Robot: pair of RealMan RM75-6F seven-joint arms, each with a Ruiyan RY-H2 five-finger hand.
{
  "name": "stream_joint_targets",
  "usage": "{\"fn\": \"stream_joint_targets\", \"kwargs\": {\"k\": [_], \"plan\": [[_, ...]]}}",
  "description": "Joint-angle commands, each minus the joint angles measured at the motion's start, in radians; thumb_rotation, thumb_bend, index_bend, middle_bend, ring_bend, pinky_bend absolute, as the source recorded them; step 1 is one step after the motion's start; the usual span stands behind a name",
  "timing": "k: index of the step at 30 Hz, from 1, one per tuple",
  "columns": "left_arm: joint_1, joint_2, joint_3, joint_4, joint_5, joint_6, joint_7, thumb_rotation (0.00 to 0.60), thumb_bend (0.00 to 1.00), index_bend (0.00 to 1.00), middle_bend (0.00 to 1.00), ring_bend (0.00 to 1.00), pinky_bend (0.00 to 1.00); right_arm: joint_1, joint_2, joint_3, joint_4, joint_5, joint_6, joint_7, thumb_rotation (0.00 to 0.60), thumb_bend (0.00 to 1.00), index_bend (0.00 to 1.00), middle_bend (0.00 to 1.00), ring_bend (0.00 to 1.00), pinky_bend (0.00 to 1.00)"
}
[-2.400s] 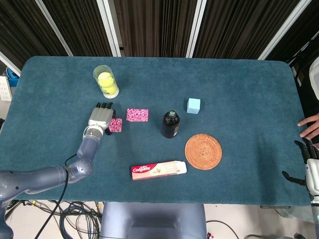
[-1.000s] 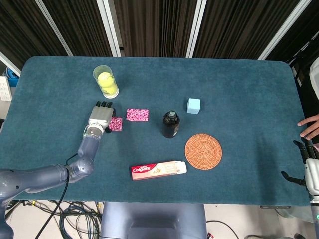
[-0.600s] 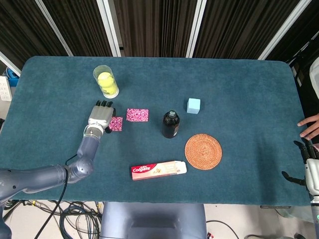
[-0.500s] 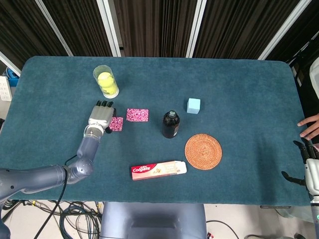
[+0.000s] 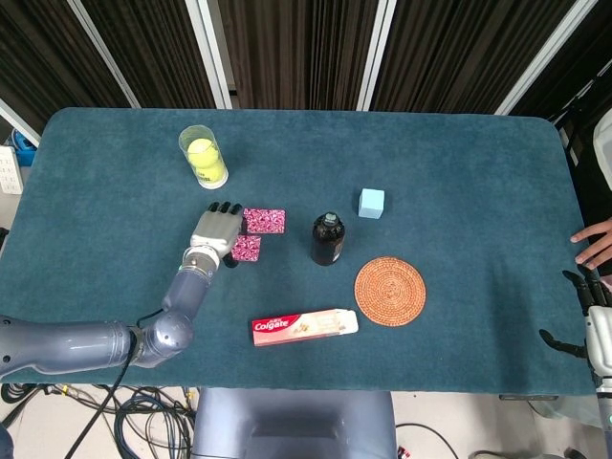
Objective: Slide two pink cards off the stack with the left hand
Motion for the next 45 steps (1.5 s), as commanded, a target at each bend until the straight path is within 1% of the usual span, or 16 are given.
{"fn": "stream_joint_targets", "kwargs": {"k": [1,5,10,17,21,24,31,37,45], "plan": [[-0.038,-0.038,-0.012,-0.004,-0.036,0.061,0.032,0.600,0.30,0.49,0.15,0.00,0.00,-0.005,0.004,0.000,-0.001,-0.004,0.008,0.010,0.600,0.11,0.14,0.06,0.13,0.23],[-0.062,-0.088,-0.022,0.032,-0.068,0.097,0.056,0.600,0.30,0.49,0.16,0.00,0.00,-0.008,0.006,0.000,0.002,-0.007,0.014,0.020,0.600,0.11,0.14,0.06,0.13,0.23],[-0.084,-0.137,-0.035,0.070,-0.118,0.098,0.095,0.600,0.30,0.49,0.16,0.00,0.00,-0.008,0.008,0.001,0.007,-0.006,0.011,0.031,0.600,0.11,0.14,0.06,0.13,0.23],[-0.096,-0.183,-0.043,0.111,-0.131,0.113,0.129,0.600,0.30,0.49,0.16,0.00,0.00,-0.011,0.009,0.003,0.014,-0.004,0.013,0.048,0.600,0.11,0.14,0.06,0.13,0.23],[-0.090,-0.197,-0.041,0.116,-0.123,0.131,0.140,0.600,0.30,0.49,0.16,0.00,0.00,-0.013,0.011,0.004,0.017,-0.003,0.014,0.056,0.600,0.11,0.14,0.06,0.13,0.23],[-0.079,-0.206,-0.041,0.105,-0.097,0.143,0.135,0.600,0.30,0.49,0.16,0.00,0.00,-0.012,0.011,0.003,0.018,-0.006,0.012,0.057,0.600,0.11,0.14,0.06,0.13,0.23],[-0.055,-0.216,-0.042,0.117,-0.085,0.145,0.149,0.600,0.30,0.49,0.15,0.00,0.00,-0.013,0.010,0.005,0.018,-0.003,0.014,0.057,0.600,0.11,0.15,0.06,0.13,0.23],[-0.042,-0.220,-0.048,0.122,-0.076,0.138,0.158,0.600,0.29,0.45,0.15,0.00,0.00,-0.013,0.009,0.004,0.020,-0.005,0.015,0.057,0.600,0.11,0.15,0.06,0.13,0.23],[-0.030,-0.218,-0.057,0.119,-0.063,0.137,0.167,0.600,0.23,0.41,0.14,0.00,0.00,-0.012,0.009,0.006,0.018,-0.003,0.014,0.052,0.600,0.11,0.15,0.06,0.13,0.23]]}}
